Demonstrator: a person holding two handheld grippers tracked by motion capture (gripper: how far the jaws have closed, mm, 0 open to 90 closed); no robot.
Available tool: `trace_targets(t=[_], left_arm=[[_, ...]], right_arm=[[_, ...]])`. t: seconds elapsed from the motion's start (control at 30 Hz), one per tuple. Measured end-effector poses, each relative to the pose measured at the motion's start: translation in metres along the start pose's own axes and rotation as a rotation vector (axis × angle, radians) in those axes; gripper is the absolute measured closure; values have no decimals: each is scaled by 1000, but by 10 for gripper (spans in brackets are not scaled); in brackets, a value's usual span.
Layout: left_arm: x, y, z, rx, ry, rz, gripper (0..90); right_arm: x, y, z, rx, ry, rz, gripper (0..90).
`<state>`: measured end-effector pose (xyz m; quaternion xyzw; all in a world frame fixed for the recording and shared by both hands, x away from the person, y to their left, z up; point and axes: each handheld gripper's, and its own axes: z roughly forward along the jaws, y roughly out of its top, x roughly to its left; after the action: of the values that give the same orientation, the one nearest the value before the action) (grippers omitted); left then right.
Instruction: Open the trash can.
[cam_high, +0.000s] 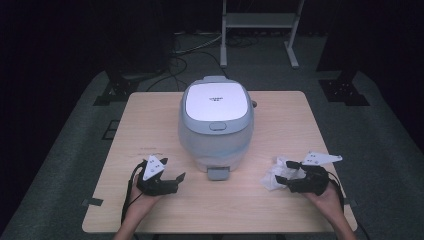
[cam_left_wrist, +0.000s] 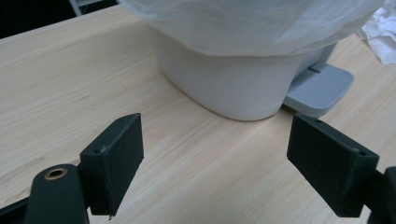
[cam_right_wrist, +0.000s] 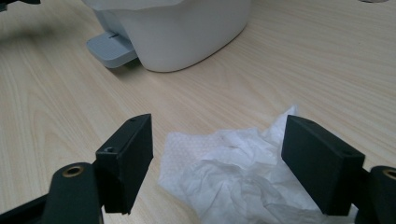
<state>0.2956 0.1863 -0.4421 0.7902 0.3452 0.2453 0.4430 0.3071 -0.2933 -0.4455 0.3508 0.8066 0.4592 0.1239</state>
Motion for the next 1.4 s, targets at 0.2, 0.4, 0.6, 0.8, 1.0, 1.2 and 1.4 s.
trace_targets(t=[0.2,0.4,0.6,0.8,1.0,1.2,1.4], left_arm=[[-9,6,6,1,-30,16,178],[-16,9,13,1,-59,24,179],[-28,16,23,-11,-101,48,186],[-39,18,27,-6,-141,61,223],[-45,17,30,10,-179,62,313],[-51,19,36,23,-233,46,424],[-58,20,47,35,-248,61,506]], right_arm=[[-1,0,-2,-7,-1,3,238],[-2,0,-3,-5,-2,2,238],[-1,0,-3,1,-2,-4,238],[-1,0,-3,-2,-2,-5,238],[-1,0,-3,0,0,-8,238],[0,1,-3,0,1,-14,238],[0,1,-3,0,3,-15,238]])
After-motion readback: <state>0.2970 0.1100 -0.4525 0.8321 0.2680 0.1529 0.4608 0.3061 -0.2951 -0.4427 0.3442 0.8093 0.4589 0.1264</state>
